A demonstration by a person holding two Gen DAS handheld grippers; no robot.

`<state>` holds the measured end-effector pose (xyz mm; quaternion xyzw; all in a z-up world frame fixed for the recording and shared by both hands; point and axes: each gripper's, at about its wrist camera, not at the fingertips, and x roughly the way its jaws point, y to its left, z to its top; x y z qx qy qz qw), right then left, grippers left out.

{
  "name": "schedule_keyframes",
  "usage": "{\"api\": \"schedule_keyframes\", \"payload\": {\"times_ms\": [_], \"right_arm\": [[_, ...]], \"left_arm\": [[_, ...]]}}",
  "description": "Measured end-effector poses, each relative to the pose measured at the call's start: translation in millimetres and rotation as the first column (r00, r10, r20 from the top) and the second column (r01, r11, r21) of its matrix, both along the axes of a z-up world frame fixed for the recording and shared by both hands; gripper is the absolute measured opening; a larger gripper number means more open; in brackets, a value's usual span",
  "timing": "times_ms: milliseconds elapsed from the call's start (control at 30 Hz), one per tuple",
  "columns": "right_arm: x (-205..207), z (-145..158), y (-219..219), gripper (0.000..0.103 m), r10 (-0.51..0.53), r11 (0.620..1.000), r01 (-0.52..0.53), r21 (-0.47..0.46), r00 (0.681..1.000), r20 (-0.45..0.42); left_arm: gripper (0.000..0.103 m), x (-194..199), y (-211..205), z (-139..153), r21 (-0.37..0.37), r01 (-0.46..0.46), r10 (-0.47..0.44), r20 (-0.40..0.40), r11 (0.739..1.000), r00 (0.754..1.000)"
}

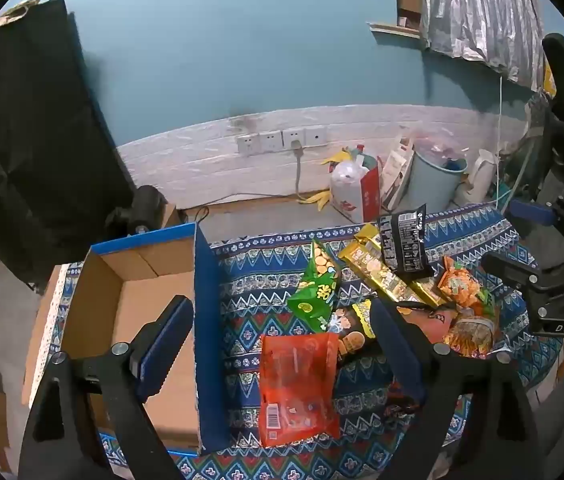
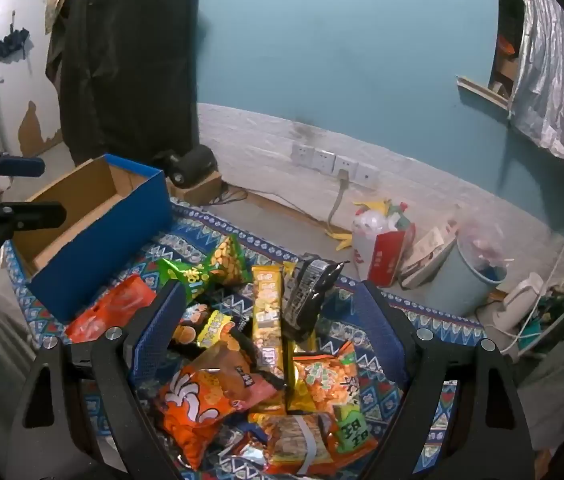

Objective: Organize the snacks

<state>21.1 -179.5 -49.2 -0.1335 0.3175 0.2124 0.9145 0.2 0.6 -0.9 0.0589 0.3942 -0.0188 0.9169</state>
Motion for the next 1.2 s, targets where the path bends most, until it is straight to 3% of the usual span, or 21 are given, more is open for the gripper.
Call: {"api": "schedule_keyframes", "payload": {"times_ms": [1200], "right_arm": [[3.8,-9.5,-2.2,0.084,-0.018,1.000,0.018,-0.008,0.999,-0.037]], "left_arm": [[0.091,4.1,2.6,-7.9,0.003,-0.013,0.013,-0.022,1.000,1.000]]}}
